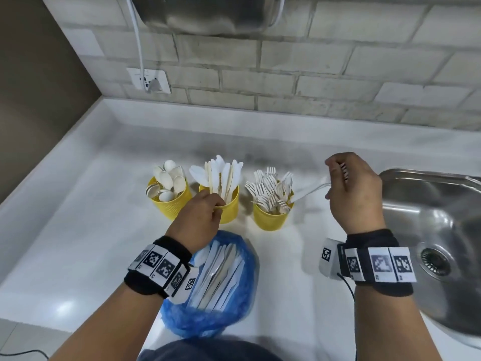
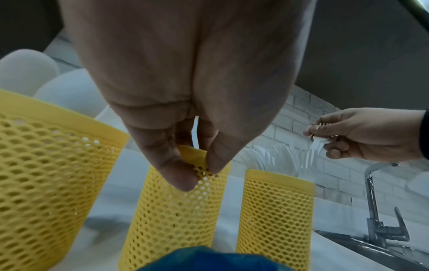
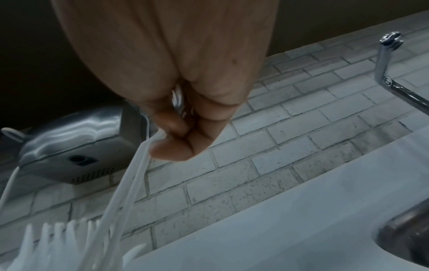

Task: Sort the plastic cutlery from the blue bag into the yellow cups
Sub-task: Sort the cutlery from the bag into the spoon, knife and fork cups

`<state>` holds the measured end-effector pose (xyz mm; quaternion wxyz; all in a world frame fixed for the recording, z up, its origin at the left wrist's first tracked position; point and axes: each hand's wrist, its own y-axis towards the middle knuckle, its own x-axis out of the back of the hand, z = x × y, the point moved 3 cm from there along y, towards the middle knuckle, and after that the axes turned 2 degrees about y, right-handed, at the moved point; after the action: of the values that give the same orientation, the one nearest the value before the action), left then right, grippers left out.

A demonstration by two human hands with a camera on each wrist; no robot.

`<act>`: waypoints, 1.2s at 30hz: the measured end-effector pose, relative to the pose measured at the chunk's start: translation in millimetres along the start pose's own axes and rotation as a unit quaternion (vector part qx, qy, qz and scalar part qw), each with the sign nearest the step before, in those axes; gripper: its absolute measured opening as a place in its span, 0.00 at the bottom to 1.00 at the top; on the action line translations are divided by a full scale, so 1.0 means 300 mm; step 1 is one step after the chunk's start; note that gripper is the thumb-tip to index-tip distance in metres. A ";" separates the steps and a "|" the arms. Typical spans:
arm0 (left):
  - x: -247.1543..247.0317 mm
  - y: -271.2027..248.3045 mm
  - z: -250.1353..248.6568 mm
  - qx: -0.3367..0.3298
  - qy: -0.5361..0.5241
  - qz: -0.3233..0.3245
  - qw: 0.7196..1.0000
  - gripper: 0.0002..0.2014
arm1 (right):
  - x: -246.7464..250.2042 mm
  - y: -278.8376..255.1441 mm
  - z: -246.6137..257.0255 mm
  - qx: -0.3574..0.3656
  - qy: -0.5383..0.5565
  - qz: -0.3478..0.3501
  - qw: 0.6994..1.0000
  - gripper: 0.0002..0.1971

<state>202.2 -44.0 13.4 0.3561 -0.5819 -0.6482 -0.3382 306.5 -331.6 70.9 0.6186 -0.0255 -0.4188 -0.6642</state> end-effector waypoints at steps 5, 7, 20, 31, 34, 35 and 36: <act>-0.003 -0.006 0.005 0.002 -0.002 0.013 1.000 0.09 | -0.050 -0.004 0.024 0.055 -0.001 0.044 0.998 0.08; -0.006 -0.009 0.004 0.002 -0.006 0.014 1.000 0.09 | -0.085 -0.023 0.027 0.053 0.003 0.073 0.996 0.09; -0.024 -0.041 0.014 -0.009 -0.024 -0.027 0.999 0.10 | -0.233 -0.219 0.007 -0.110 0.093 0.220 0.965 0.41; -0.012 -0.010 0.012 -0.010 0.001 -0.055 0.998 0.12 | -0.312 -0.262 -0.033 -0.185 0.237 0.199 0.933 0.67; -0.009 0.005 0.013 -0.009 0.009 -0.046 0.999 0.12 | -0.329 -0.260 -0.027 -0.193 0.235 0.162 0.939 0.65; -0.007 0.007 0.012 -0.009 0.012 -0.043 0.999 0.12 | -0.331 -0.259 -0.028 -0.192 0.234 0.152 0.941 0.65; -0.004 0.008 0.012 -0.009 0.015 -0.041 0.999 0.12 | -0.331 -0.259 -0.030 -0.188 0.230 0.145 0.944 0.64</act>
<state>204.4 -41.3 10.5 0.3465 -0.5524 -0.6632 -0.3673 268.3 -266.6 -30.5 0.7714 -0.0489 -0.1244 -0.6221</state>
